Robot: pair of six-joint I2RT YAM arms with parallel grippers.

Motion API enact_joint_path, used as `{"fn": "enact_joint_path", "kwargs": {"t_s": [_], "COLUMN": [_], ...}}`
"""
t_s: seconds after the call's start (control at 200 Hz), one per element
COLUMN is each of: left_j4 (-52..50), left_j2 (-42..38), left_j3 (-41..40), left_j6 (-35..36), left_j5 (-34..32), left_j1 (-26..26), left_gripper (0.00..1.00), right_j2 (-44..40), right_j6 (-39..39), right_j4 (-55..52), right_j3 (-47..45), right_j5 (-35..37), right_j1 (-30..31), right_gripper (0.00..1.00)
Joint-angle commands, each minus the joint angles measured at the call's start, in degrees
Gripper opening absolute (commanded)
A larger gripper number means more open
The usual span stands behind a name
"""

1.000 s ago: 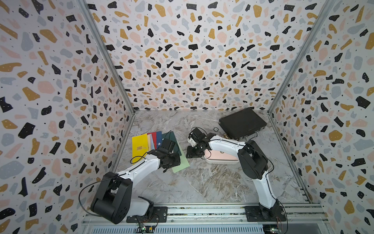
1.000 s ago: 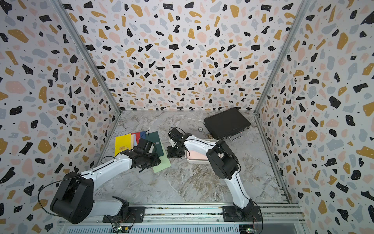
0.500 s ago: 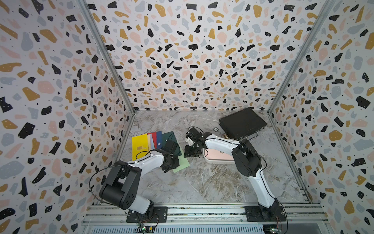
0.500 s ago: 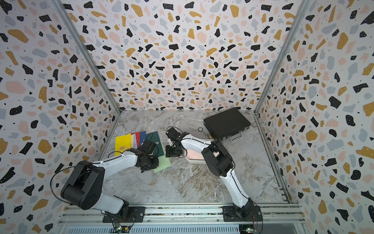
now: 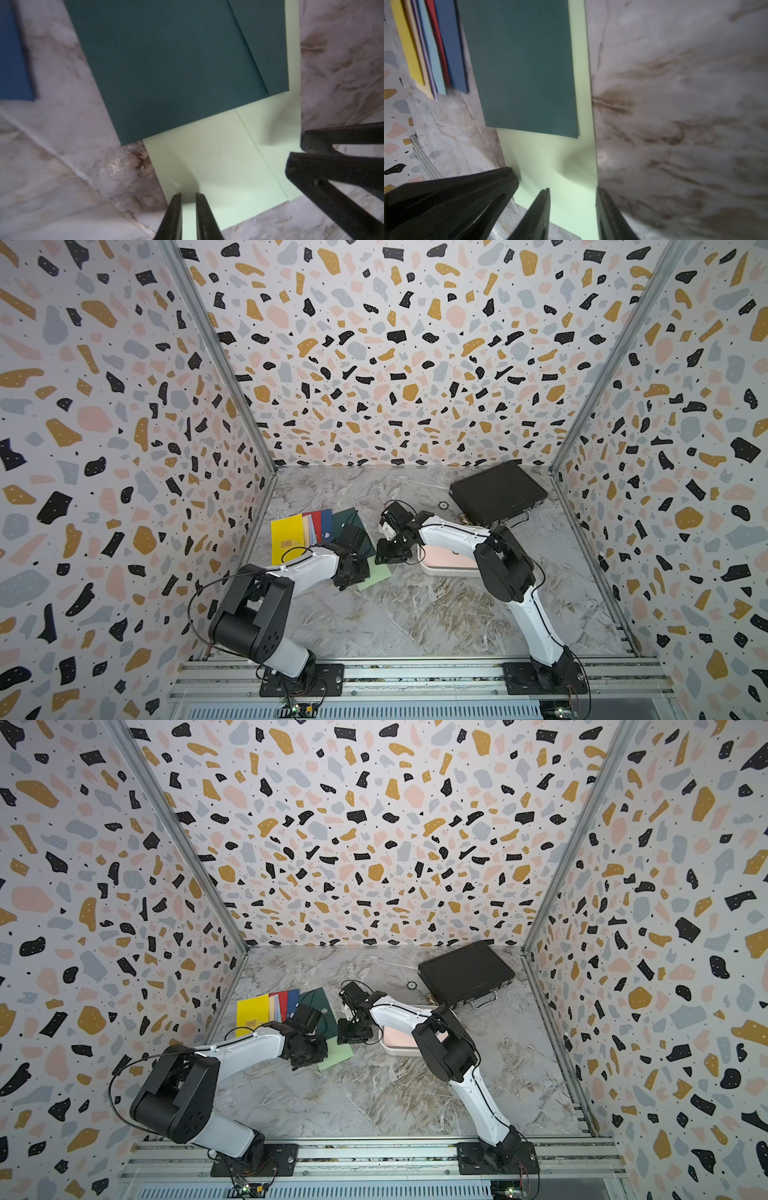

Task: Put the sealed envelopes into the storage box
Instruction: Adjust the envelope at the center of the board.

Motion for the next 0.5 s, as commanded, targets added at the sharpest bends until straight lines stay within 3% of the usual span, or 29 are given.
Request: {"fn": "enact_joint_path", "kwargs": {"t_s": [0.0,0.36,0.496], "left_j4": [-1.03,-0.28,0.78], "left_j2": [2.54,2.41,1.42], "left_j3": [-1.44,-2.15,-3.24], "left_j6": [-0.42,-0.42,-0.51], "left_j5": [0.91,1.89,4.02], "left_j1": [0.09,0.07,-0.04], "left_gripper": [0.18,0.18,0.18], "right_j2": [0.16,-2.08,-2.23], "right_j6": [1.05,3.91,0.06], "right_j4": [-0.38,3.04,-1.31], "right_j3": [0.49,0.05,2.24], "right_j5": [-1.38,-4.7,1.36], "right_j1": [0.4,0.4,0.4], "right_gripper": [0.42,0.42,0.42]}}
